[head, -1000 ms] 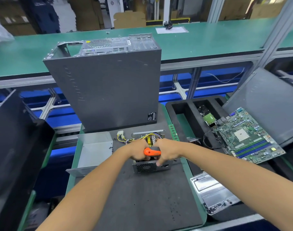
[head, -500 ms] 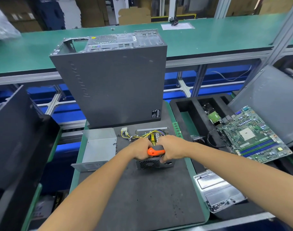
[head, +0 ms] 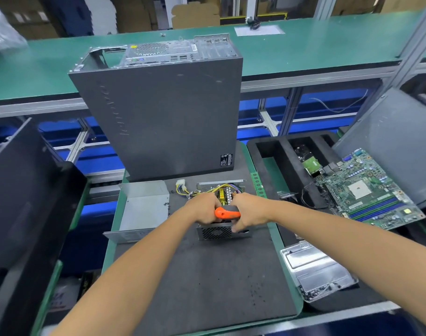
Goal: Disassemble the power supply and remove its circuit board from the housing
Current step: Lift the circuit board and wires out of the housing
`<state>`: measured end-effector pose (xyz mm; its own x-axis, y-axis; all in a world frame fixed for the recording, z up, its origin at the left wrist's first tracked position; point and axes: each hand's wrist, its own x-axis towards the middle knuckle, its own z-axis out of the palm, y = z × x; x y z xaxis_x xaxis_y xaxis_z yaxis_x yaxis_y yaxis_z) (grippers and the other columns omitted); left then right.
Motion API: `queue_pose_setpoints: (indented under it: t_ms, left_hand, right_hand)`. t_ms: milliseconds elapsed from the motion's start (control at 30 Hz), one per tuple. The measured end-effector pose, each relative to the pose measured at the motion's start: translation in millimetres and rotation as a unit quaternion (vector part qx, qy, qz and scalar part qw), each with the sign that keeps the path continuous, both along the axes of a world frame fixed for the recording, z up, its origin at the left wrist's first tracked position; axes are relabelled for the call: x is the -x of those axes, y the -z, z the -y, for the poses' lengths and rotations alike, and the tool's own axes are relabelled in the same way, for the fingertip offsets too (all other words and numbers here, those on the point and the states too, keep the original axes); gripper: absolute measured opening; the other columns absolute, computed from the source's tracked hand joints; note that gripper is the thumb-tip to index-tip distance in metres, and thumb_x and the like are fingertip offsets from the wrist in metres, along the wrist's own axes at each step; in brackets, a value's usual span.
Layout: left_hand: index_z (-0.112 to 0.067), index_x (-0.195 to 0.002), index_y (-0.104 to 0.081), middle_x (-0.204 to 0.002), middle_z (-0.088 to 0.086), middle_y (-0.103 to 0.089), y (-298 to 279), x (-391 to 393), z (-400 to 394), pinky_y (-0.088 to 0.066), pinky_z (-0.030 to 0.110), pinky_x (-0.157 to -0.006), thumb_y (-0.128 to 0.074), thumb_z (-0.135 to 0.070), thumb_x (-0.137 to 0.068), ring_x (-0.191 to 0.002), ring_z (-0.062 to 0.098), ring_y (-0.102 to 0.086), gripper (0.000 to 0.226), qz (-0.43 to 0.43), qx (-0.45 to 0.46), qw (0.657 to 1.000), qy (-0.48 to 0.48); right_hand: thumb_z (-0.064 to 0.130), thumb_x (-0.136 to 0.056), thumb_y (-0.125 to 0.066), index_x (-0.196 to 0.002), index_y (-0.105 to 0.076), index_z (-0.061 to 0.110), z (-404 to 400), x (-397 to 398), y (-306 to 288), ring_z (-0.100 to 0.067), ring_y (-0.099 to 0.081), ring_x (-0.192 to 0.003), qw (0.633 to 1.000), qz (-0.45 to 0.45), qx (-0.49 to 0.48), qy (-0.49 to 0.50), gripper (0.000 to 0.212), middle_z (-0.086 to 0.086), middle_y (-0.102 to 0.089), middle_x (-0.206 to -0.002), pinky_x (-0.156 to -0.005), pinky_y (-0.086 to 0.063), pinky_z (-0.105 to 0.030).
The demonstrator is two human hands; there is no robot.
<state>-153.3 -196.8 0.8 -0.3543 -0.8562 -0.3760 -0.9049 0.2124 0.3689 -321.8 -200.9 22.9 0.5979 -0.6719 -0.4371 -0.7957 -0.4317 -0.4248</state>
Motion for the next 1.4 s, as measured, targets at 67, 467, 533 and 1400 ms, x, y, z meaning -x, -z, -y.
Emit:
queue_pose_setpoints:
  t_ms: [67, 467, 533, 1400]
  left_hand:
    - [-0.016, -0.048, -0.045, -0.048, -0.003, -0.04, 1, -1, -2, -0.032, 0.029, -0.056, -0.059, -0.008, -0.078, -0.061, 0.021, -0.037, 0.034, -0.004, -0.01, 1.0, -0.001]
    - [-0.015, -0.048, -0.044, -0.053, 0.0, -0.045, -1, 2, -2, -0.034, 0.026, -0.059, -0.056, -0.005, -0.078, -0.062, 0.019, -0.038, 0.034, -0.013, -0.02, 1.0, -0.008]
    - [-0.014, -0.049, -0.046, -0.053, 0.001, -0.045, -1, 1, -3, -0.036, 0.027, -0.06, -0.057, -0.005, -0.077, -0.061, 0.019, -0.037, 0.031, -0.01, -0.012, 1.0, -0.009]
    - [-0.016, -0.062, -0.055, -0.056, -0.009, -0.046, -3, 0, 6, -0.034, 0.024, -0.06, -0.06, -0.01, -0.083, -0.062, 0.015, -0.041, 0.022, -0.016, -0.038, 0.998, 0.052]
  right_hand:
    - [0.032, -0.074, -0.079, -0.07, -0.052, 0.007, -7, -2, 7, -0.024, -0.048, -0.06, 0.998, -0.01, 0.058, 0.01, 0.036, -0.01, -0.052, -0.066, -0.053, -0.033, -0.029]
    - [0.024, -0.069, -0.065, -0.067, -0.053, 0.014, -18, -6, 21, -0.028, -0.054, -0.061, 0.979, -0.064, 0.188, -0.051, 0.015, -0.005, -0.054, -0.064, -0.053, -0.039, -0.027]
    - [0.022, -0.07, -0.064, -0.065, -0.053, 0.013, -20, -6, 22, -0.028, -0.057, -0.062, 0.982, -0.053, 0.177, -0.043, 0.014, -0.006, -0.057, -0.065, -0.052, -0.043, -0.028]
    - [0.019, -0.077, -0.062, -0.061, -0.048, 0.012, -18, 1, 19, -0.029, -0.054, -0.06, 0.989, 0.0, 0.144, -0.042, 0.022, -0.012, -0.057, -0.064, -0.05, -0.036, -0.032]
